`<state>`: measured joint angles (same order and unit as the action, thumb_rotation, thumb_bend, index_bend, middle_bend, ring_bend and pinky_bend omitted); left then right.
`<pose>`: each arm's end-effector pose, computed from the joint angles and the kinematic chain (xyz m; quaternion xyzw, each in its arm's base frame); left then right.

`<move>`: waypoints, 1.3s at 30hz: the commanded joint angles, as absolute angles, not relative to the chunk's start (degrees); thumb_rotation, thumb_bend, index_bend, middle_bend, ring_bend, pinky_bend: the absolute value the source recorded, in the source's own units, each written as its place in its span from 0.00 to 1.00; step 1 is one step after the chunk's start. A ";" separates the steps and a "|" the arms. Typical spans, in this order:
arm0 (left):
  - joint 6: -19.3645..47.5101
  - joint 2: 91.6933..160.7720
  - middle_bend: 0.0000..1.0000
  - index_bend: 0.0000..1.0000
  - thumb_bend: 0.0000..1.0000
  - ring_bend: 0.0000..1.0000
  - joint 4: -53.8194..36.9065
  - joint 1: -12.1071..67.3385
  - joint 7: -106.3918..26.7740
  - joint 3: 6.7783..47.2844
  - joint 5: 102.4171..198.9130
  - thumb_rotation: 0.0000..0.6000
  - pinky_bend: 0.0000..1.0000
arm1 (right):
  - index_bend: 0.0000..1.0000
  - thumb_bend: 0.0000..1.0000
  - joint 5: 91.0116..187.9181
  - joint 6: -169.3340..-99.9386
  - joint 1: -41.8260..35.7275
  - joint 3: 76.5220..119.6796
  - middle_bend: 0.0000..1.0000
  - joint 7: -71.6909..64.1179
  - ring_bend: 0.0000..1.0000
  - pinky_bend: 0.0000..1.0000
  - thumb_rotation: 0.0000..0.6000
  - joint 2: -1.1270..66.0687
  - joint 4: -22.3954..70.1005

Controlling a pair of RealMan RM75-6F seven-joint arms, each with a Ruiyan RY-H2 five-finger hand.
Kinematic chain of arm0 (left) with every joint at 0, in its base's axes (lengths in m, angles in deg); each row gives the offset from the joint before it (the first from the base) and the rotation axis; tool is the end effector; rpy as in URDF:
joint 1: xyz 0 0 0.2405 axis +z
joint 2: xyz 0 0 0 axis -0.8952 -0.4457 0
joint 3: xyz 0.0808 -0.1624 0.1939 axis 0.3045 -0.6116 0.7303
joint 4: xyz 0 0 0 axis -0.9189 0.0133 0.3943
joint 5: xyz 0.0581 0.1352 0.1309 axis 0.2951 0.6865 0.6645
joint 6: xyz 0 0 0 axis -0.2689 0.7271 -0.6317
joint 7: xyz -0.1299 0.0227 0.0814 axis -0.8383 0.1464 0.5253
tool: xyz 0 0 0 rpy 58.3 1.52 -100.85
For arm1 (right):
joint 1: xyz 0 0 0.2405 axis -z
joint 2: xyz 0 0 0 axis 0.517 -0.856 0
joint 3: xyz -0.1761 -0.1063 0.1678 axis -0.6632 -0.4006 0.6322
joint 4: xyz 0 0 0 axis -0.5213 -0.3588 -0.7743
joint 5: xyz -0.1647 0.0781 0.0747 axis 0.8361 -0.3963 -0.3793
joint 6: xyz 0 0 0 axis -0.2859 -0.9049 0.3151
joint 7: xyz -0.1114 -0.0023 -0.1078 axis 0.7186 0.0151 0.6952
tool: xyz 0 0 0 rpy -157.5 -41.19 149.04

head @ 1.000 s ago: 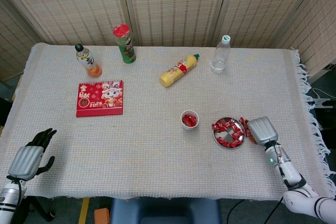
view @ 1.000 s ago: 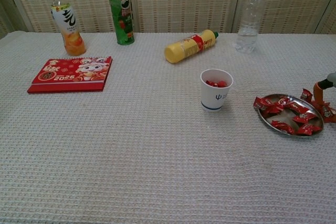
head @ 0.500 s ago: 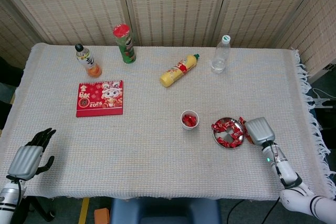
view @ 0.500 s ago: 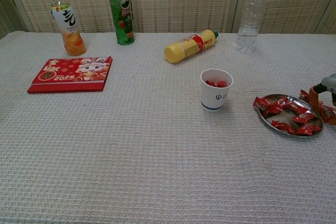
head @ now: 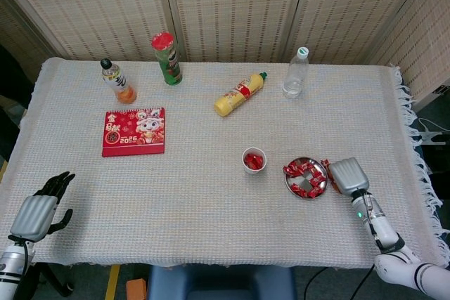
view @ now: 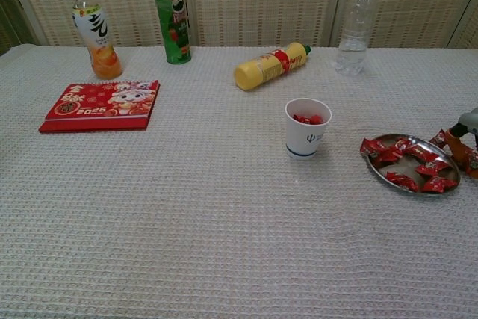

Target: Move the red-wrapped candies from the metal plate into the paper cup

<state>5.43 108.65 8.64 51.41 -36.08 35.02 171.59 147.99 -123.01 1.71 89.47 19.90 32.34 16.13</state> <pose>-0.3226 0.2202 0.1392 -0.6628 -0.4059 -0.3078 0.5488 -0.3261 -0.3255 0.0433 0.7739 -0.3008 0.1550 0.5353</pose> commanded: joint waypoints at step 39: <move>5.21 107.70 0.00 0.00 0.44 0.07 8.43 51.50 -38.87 35.17 172.38 1.00 0.35 | 0.31 0.32 138.50 -123.14 -13.87 101.66 1.00 22.78 1.00 1.00 1.00 39.43 31.51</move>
<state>5.22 107.70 8.43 51.50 -38.87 35.17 172.38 138.65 -123.01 -13.81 101.82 22.58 39.60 31.39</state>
